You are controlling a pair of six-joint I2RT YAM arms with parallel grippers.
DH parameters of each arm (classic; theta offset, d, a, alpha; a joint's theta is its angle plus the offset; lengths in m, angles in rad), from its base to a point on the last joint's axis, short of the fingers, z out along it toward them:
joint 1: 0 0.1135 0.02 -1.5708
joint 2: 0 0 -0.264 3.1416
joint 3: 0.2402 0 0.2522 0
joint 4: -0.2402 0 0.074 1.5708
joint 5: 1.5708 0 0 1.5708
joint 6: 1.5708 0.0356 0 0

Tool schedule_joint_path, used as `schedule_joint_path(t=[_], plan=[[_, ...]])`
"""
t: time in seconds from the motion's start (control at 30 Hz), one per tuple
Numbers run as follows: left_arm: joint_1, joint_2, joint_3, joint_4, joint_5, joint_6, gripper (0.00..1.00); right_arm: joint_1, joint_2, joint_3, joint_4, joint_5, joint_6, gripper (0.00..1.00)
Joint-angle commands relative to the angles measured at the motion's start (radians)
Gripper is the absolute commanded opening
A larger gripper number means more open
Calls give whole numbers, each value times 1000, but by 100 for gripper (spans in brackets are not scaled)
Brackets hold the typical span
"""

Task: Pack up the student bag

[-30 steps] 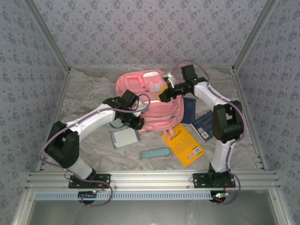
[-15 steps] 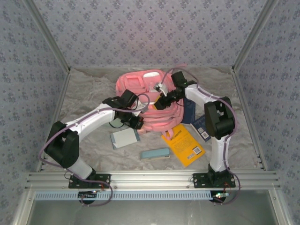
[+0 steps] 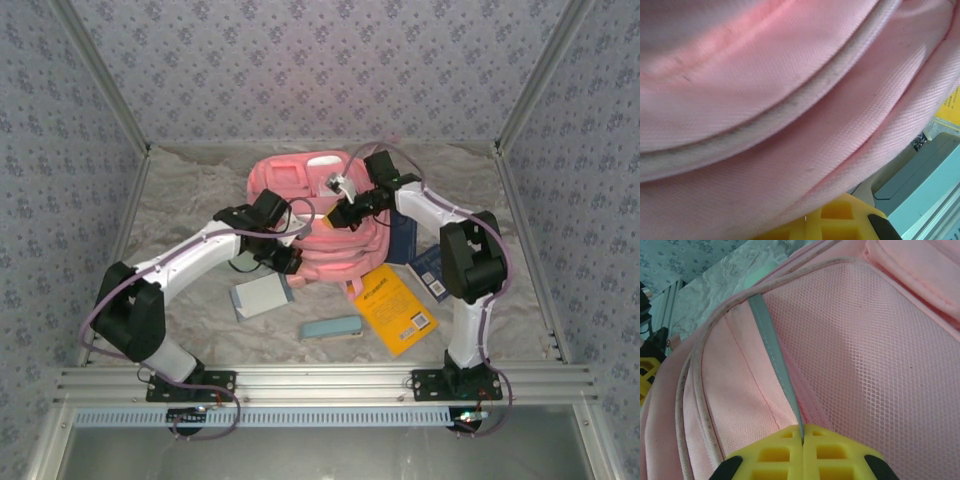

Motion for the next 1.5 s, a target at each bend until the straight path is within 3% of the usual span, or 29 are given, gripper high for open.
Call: schedule_joint_path(t=[0.0,0.3,0.47,0.77,1.03,1.27,1.37,1.47], plan=[[3,-52,14,3,30,-35,0,23,-66,-22,169,64,219,0],[-5,-95,-4,20,88,-145,0,94,-95,-61,334,203,431,0],[-26,-89,11,43,100,-203,0,133,-88,-19,333,274,553,0],[-65,-39,72,87,104,-274,0,223,-61,51,300,383,594,0],[-85,-10,161,62,79,-282,0,211,-131,21,373,508,768,0],[-81,-30,245,-38,-1,-244,0,204,-189,91,240,685,928,0],[-80,-28,265,-37,13,-251,0,221,-197,95,232,743,969,0],[-82,-23,251,-14,52,-273,0,241,-166,128,201,723,985,0]])
